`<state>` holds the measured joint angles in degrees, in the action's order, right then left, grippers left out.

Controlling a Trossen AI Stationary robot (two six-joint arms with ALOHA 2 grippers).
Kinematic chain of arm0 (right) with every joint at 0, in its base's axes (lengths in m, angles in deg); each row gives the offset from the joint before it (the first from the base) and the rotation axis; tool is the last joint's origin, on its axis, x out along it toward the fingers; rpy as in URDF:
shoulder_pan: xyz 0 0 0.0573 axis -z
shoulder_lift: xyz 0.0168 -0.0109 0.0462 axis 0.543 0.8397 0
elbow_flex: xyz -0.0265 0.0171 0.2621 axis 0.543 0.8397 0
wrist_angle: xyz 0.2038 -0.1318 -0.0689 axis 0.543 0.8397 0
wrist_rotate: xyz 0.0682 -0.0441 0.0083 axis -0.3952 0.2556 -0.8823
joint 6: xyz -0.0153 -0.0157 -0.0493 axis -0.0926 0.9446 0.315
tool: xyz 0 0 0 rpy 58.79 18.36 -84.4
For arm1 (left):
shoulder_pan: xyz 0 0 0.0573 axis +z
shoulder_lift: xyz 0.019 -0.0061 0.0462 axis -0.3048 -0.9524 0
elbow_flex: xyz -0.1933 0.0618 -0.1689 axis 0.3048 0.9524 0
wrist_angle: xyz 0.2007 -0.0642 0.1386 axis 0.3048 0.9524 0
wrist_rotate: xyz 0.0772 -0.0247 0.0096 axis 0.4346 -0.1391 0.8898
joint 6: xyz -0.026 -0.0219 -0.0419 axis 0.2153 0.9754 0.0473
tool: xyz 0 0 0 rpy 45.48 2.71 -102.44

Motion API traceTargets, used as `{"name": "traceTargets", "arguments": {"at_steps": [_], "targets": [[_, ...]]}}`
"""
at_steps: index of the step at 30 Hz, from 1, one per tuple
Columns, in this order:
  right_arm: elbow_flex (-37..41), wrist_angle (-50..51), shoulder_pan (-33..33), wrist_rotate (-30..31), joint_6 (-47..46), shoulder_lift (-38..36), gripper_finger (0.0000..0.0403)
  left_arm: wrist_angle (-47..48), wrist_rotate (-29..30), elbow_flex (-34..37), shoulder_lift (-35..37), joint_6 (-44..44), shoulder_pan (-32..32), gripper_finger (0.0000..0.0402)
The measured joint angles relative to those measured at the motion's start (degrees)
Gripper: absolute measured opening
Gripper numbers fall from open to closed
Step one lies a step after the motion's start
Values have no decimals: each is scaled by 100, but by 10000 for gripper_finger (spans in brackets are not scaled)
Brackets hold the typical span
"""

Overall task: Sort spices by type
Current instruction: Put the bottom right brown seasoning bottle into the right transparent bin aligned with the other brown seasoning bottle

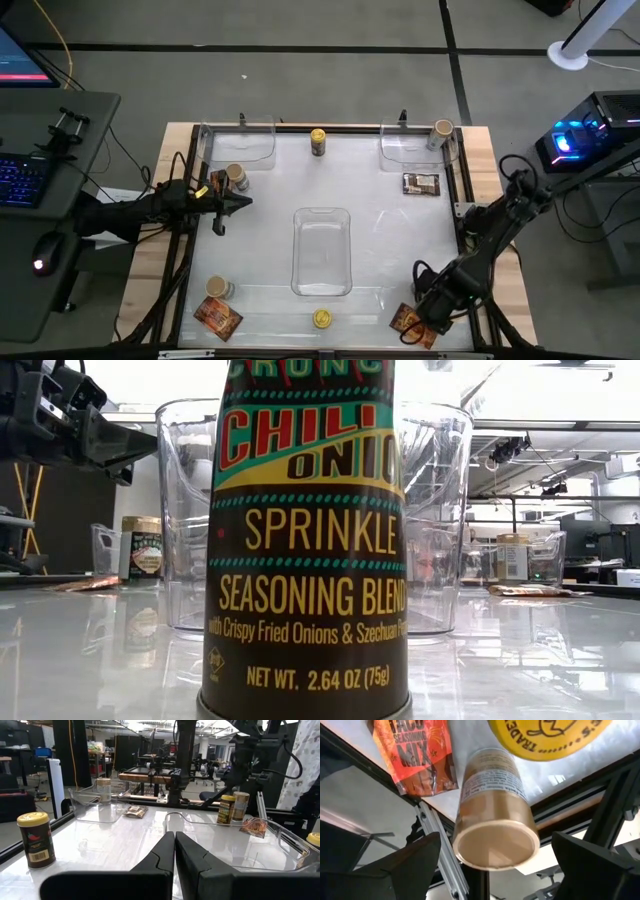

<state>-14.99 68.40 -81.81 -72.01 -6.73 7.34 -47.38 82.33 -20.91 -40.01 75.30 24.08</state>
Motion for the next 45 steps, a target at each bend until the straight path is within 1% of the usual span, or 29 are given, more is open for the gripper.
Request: {"name": "traceTargets", "arguments": {"at_steps": [7,12,22,27,34,39,43,45], "targets": [[0,59,0,-51,-134,226,377,0,0,0,-2,0,-1,3],[0,54,0,-347,-137,404,377,0,0,0,-1,1,0,3],[0,61,0,-302,-161,488,374,0,0,0,-2,0,0,3],[0,64,0,-366,-301,488,350,0,0,0,0,0,2,3],[0,68,0,-496,-297,488,283,0,0,0,-2,2,-1,3],[0,62,2,-622,-201,488,279,0,0,0,-1,0,-1,3],[-36,122,7,-1075,280,486,280,0,0,0,0,0,-1,3],[-234,319,7,-1209,537,480,280,0,0,0,0,2,-1,3]]}}
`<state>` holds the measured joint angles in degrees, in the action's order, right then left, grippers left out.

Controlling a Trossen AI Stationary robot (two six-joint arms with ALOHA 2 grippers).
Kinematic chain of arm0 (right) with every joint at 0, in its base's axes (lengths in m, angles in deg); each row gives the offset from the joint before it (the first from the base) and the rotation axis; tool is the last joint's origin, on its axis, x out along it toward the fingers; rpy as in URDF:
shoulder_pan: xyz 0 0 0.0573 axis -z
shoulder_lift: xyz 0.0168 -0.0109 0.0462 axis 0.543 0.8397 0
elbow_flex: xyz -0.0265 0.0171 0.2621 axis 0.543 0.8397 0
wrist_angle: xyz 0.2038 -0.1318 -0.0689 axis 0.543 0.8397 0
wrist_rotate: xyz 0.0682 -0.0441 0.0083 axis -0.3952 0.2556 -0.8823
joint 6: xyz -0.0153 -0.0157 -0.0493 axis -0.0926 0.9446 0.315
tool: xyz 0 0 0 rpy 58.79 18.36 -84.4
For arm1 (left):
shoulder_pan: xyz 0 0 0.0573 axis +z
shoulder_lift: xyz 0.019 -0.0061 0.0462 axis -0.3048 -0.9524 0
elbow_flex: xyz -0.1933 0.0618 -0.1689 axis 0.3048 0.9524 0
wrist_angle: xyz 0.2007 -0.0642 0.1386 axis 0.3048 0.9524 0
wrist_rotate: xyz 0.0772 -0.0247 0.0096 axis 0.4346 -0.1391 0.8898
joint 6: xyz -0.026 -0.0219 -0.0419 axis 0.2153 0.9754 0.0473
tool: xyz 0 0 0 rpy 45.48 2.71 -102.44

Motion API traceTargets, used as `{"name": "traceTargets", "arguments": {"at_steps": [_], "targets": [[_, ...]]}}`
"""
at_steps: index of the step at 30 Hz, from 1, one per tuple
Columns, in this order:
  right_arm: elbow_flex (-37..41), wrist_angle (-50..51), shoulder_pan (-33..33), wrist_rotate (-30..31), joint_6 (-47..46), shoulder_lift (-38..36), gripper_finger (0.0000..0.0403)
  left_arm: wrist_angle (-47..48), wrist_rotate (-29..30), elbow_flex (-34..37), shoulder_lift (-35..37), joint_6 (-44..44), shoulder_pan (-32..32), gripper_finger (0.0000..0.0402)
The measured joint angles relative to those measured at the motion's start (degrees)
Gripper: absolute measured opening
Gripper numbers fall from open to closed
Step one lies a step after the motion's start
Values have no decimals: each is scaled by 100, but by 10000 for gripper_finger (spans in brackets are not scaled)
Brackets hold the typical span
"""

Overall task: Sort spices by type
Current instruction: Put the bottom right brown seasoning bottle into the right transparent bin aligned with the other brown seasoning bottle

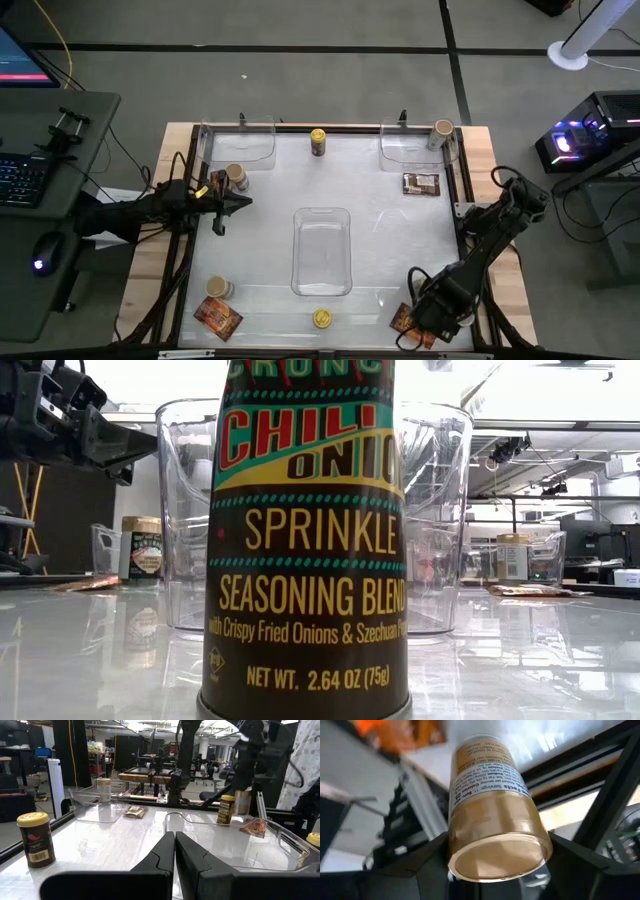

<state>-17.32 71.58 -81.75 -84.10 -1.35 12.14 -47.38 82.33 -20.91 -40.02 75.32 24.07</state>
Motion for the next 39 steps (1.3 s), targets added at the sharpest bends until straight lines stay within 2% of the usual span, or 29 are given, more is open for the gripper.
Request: {"name": "traceTargets", "arguments": {"at_steps": [4,8,11,15,20,26,31,35,39], "targets": [[-693,615,98,30,591,-91,280,0,0,0,0,-2,1,3],[-1500,1007,510,408,923,-371,279,0,0,0,-2,-1,1,3],[-2146,1300,1012,960,1094,-593,279,0,0,0,-2,-2,0,3],[-3028,1954,1890,2065,1619,-747,279,0,0,0,-2,-1,0,3],[-3537,1975,3401,3480,2622,-885,279,-1,1,0,-1,-1,2,3],[-3543,1996,5617,4365,3820,-810,279,-1,0,0,-1,-2,1,3],[-3330,1985,7336,5409,4496,-580,279,0,0,0,0,-2,2,3],[-3037,2004,8637,5498,4646,-391,279,-2,0,0,0,0,1,3],[-2747,2011,9615,4915,4910,-185,279,0,0,0,-2,0,2,3]]}}
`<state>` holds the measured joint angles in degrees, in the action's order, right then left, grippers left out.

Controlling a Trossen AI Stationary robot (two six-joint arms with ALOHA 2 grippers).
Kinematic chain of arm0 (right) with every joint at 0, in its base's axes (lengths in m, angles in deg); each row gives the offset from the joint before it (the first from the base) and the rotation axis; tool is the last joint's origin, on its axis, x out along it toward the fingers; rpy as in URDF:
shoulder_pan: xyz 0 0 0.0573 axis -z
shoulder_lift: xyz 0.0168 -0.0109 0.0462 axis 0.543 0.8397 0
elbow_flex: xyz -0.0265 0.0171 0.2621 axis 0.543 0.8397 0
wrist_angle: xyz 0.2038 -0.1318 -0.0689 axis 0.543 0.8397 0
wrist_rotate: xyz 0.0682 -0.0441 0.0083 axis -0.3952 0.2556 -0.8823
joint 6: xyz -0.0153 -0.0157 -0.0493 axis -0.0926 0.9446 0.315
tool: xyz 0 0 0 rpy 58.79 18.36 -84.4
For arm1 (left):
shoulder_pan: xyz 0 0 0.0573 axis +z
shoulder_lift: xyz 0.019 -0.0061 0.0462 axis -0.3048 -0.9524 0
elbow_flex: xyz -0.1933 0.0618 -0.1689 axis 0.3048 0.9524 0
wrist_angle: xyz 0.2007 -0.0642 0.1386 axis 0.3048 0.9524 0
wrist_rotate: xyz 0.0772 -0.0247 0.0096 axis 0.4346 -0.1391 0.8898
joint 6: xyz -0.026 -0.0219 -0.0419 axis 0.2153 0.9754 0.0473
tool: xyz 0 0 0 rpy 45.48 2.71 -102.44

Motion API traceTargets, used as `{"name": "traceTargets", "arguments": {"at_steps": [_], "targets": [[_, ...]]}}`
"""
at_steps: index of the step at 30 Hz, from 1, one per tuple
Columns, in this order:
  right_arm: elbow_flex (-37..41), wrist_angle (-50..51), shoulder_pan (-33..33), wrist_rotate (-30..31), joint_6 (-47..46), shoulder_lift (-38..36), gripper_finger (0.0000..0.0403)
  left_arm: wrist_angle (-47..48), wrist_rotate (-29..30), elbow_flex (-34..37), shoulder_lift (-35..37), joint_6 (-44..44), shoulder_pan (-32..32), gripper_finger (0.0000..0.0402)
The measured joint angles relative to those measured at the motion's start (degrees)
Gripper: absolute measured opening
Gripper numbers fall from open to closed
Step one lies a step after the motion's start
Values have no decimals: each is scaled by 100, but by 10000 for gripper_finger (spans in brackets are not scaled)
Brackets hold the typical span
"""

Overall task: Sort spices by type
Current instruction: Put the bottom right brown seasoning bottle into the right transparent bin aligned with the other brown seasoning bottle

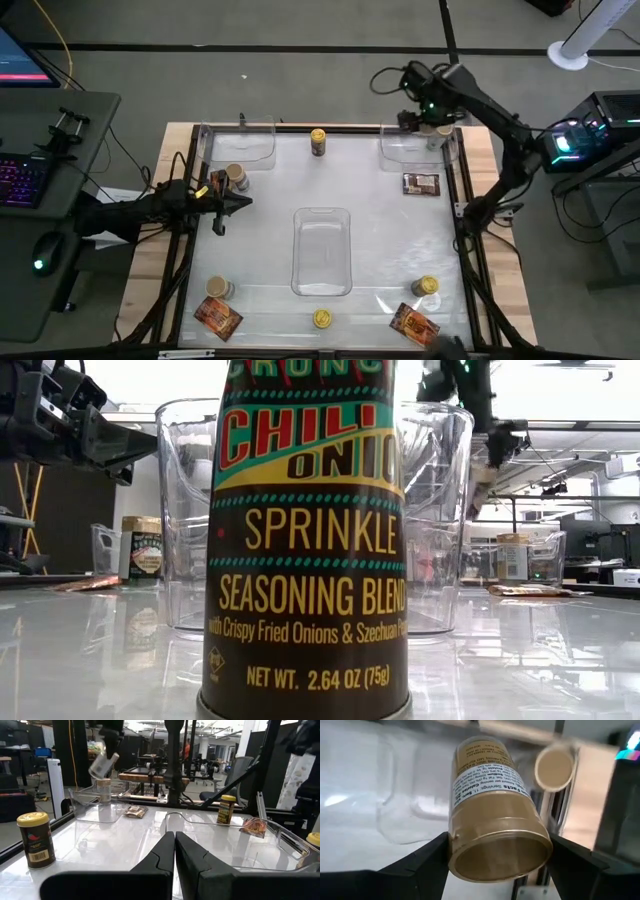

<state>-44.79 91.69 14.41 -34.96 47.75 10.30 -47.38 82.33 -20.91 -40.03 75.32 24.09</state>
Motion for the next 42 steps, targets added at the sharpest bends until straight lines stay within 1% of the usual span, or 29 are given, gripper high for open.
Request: {"name": "traceTargets", "arguments": {"at_steps": [2,4,8,16,20,26,28,32,36,42], "targets": [[118,-10,341,-426,121,139,279,0,0,2,2,-2,0,3],[185,-5,557,-657,221,312,279,0,0,0,0,-1,-2,3],[163,-21,776,-722,330,661,279,0,0,0,2,-2,-2,3],[163,-37,1007,-714,456,1447,279,0,0,0,0,-2,0,3],[163,-82,1082,-709,563,1694,279,0,0,0,2,-2,-2,3],[159,-401,1226,-683,569,1760,280,0,0,0,0,-2,0,3],[157,-496,1274,-681,570,1760,287,0,0,0,2,-2,0,3],[159,-529,1323,-661,570,1760,302,-2,0,0,1,-2,0,3],[159,-573,1348,-665,575,1760,307,-2,0,0,0,0,0,3],[159,-584,1348,-667,828,1760,310,0,0,0,2,-2,0,3]]}}
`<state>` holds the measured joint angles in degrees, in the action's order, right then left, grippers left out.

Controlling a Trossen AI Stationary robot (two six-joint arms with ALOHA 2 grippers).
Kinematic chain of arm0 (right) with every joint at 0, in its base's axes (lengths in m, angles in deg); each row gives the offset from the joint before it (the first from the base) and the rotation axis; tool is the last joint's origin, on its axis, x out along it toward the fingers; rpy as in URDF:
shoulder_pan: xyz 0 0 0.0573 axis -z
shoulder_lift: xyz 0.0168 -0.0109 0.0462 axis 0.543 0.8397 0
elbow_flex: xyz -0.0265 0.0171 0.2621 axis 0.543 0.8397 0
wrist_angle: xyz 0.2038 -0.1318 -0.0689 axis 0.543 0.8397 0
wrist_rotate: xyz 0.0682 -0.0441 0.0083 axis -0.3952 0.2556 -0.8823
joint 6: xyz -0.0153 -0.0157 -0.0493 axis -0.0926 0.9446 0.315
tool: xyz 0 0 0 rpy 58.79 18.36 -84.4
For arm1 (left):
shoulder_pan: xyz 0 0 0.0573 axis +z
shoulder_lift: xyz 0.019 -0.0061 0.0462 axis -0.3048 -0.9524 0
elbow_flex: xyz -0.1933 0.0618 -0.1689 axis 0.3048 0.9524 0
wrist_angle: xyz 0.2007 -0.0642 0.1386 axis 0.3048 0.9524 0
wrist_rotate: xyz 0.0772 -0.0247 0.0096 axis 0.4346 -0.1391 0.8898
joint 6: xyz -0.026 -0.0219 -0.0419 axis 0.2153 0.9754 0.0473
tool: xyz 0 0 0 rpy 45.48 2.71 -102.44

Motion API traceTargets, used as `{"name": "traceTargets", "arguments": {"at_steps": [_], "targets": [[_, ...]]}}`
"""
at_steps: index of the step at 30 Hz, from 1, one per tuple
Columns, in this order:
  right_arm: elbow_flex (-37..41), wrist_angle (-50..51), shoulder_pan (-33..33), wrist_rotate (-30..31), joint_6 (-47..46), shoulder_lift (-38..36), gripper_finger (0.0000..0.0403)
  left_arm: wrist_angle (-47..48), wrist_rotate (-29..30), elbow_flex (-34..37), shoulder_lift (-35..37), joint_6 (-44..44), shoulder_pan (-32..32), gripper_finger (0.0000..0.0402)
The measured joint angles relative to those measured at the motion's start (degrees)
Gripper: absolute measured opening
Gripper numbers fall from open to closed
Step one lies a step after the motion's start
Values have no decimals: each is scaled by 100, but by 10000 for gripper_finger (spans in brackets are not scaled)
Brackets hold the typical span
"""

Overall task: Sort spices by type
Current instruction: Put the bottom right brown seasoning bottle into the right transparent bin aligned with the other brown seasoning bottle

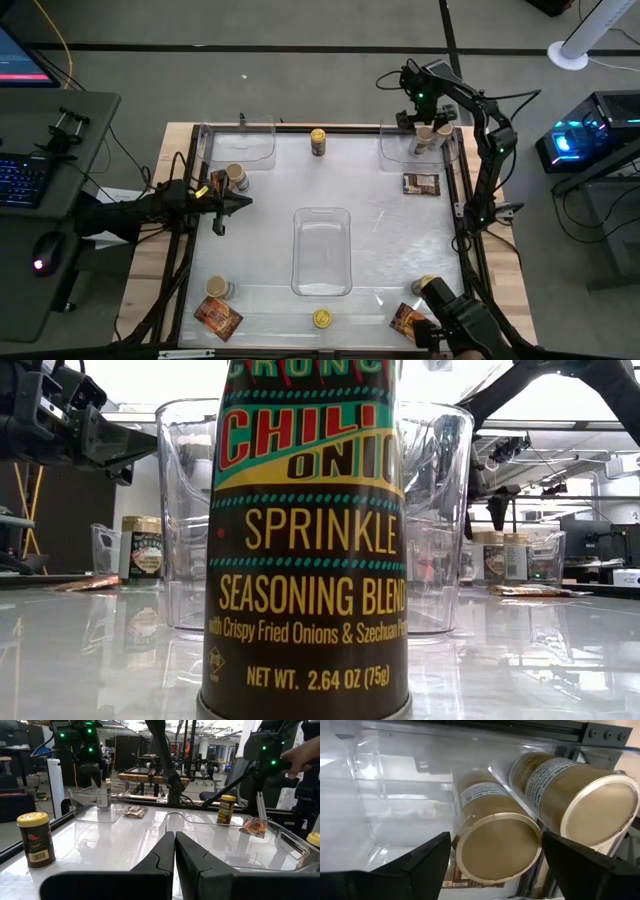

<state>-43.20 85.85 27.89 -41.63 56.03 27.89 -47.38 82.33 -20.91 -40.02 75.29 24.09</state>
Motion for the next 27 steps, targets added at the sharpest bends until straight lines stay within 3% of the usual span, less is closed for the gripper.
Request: {"name": "traceTargets", "arguments": {"at_steps": [9,18,24,27], "targets": [[0,-418,11,8,133,-80,311,-2,0,0,0,0,-1,3],[0,-937,-14,19,154,-675,312,0,0,0,-1,2,-2,3],[4,-697,-455,95,439,-1226,309,0,0,0,-1,0,-1,3],[4,-652,-795,404,317,-1457,284,-1,0,0,0,1,-2,3]]}}
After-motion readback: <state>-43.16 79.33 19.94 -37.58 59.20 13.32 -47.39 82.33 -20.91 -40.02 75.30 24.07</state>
